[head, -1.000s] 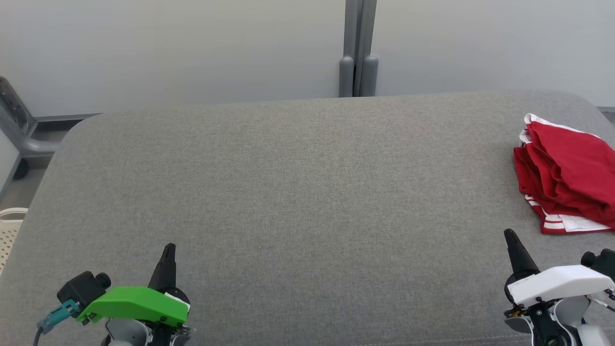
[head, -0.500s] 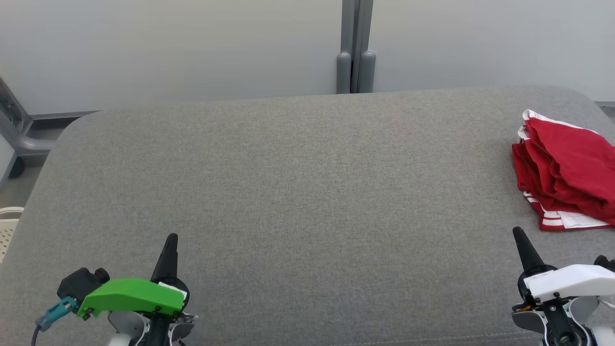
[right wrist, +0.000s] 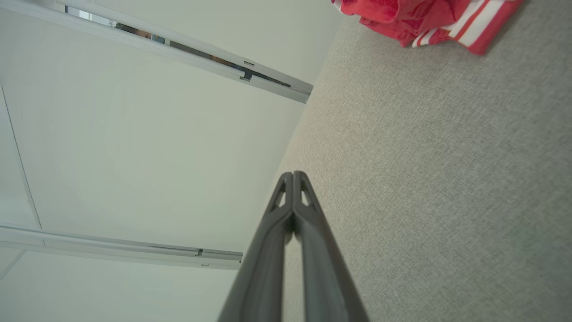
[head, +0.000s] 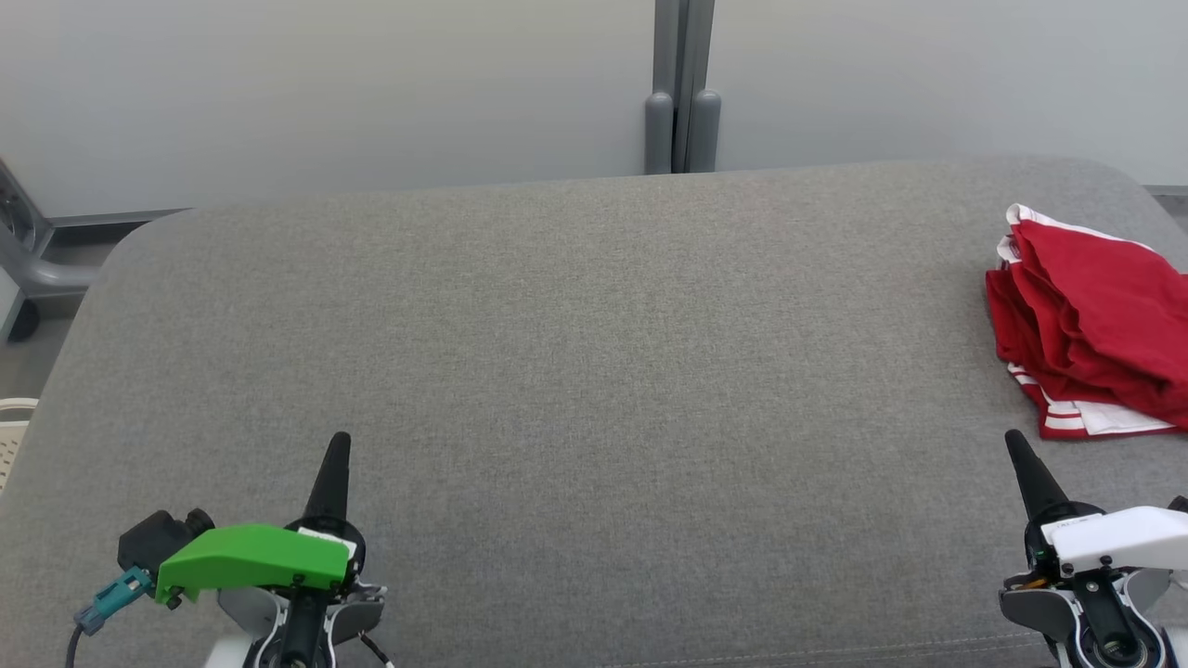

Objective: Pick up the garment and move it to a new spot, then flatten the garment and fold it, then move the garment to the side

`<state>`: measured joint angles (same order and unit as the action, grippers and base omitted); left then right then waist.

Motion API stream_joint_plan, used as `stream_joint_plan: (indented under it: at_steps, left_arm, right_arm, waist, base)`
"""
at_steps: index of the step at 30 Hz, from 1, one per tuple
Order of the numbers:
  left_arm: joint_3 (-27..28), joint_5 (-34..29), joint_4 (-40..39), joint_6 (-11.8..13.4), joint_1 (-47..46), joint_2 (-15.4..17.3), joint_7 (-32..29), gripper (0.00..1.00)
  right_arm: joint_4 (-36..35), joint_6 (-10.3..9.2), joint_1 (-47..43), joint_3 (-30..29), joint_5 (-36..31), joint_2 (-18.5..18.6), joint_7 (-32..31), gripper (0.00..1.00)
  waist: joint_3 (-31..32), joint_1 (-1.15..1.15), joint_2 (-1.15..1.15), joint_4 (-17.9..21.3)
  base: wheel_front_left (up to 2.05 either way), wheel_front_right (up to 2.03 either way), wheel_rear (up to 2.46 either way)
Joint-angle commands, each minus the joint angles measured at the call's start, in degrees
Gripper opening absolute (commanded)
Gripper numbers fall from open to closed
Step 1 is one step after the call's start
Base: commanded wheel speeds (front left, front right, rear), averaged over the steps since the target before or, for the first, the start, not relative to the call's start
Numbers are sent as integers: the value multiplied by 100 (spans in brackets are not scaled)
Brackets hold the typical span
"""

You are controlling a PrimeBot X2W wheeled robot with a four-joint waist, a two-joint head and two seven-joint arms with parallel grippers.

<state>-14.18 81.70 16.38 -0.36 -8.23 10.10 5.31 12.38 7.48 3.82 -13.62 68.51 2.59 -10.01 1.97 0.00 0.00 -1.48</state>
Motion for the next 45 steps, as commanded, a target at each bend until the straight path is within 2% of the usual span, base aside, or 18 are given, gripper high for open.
stream_joint_plan:
  at_steps: [1, 45]
  left_arm:
    - [81, 45, -26, -51, -154, -4, -8, 0]
    - [723, 1103, 245, -649, -379, -653, -332, 0]
  right_arm:
    - [-28, 3, 102, -36, 111, 34, -25, 0]
    - [150, 2, 238, -553, 1983, 40, -441, 0]
  waist:
    - [-3, 0, 0, 2]
    - [-182, 0, 0, 126]
  base:
    - [0, 0, 0]
    - [0, 0, 0]
